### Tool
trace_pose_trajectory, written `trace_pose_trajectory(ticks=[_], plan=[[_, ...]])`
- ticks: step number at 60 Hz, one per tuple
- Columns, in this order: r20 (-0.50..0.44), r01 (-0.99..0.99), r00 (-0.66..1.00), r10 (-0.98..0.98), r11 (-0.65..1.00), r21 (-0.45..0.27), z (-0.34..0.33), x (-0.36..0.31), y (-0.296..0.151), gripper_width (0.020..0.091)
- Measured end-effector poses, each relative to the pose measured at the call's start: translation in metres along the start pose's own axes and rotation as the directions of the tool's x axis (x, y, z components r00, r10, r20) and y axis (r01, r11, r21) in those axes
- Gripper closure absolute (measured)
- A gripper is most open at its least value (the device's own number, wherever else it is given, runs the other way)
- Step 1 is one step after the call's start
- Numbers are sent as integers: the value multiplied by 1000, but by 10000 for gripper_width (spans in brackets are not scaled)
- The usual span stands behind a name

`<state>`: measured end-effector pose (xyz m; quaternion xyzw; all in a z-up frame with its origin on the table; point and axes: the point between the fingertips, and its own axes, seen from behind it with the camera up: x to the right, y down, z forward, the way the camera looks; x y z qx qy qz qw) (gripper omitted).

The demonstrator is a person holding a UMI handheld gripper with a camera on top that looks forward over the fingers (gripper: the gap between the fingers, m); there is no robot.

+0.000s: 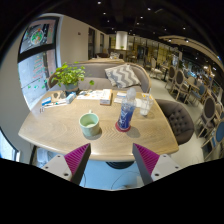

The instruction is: Pour water

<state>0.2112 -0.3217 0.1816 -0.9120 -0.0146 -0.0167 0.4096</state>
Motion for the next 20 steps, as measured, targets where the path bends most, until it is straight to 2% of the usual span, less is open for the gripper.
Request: trace_pose_trajectory(ticks=[20], plan=[[-24, -9, 1000, 9, 1000, 11, -29, -5, 9, 249]])
